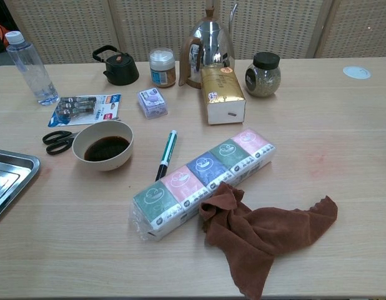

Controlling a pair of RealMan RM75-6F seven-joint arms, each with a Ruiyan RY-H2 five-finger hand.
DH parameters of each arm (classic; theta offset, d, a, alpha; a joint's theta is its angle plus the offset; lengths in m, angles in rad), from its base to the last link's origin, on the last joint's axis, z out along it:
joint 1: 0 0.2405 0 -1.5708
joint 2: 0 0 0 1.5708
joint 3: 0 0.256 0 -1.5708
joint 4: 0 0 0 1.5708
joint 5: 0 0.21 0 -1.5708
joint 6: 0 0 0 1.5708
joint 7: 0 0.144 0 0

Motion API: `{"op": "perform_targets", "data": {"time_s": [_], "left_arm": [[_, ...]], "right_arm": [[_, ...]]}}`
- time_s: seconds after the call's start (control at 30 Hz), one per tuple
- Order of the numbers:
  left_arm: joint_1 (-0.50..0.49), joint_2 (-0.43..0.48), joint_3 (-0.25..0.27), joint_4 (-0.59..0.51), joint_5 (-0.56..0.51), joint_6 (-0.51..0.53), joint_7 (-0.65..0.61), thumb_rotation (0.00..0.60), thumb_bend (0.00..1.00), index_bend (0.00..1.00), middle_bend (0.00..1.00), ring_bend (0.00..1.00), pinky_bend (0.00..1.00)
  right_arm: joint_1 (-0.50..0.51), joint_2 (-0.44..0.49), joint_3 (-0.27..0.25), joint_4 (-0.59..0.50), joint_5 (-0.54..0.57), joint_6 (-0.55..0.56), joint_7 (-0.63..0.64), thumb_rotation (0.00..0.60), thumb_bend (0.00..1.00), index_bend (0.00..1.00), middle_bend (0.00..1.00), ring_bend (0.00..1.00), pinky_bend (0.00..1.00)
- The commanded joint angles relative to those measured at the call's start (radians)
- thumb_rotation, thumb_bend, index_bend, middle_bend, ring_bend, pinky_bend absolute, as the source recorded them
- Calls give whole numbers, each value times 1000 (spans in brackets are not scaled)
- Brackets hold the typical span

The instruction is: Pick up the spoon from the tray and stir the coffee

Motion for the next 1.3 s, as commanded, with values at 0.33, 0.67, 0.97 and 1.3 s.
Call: {"op": "perform_targets", "data": {"time_s": [0.33,0.67,0.97,1.3], "left_arm": [[-7,-11,4,13,-13,-15,-25,600,380,504,0,0,0],[-14,-24,8,27,-17,-22,-23,600,379,503,0,0,0],[-18,-40,11,48,-18,-26,-33,600,380,504,0,0,0],[-23,-70,17,86,-12,-28,-35,600,378,506,0,0,0]], "right_arm": [[0,1,4,-1,2,1,3,600,0,0,0,0,0],[1,5,4,-3,6,-4,9,600,0,0,0,0,0],[1,4,4,-3,6,-5,8,600,0,0,0,0,0],[2,6,4,-2,10,-12,14,600,0,0,0,0,0]]}}
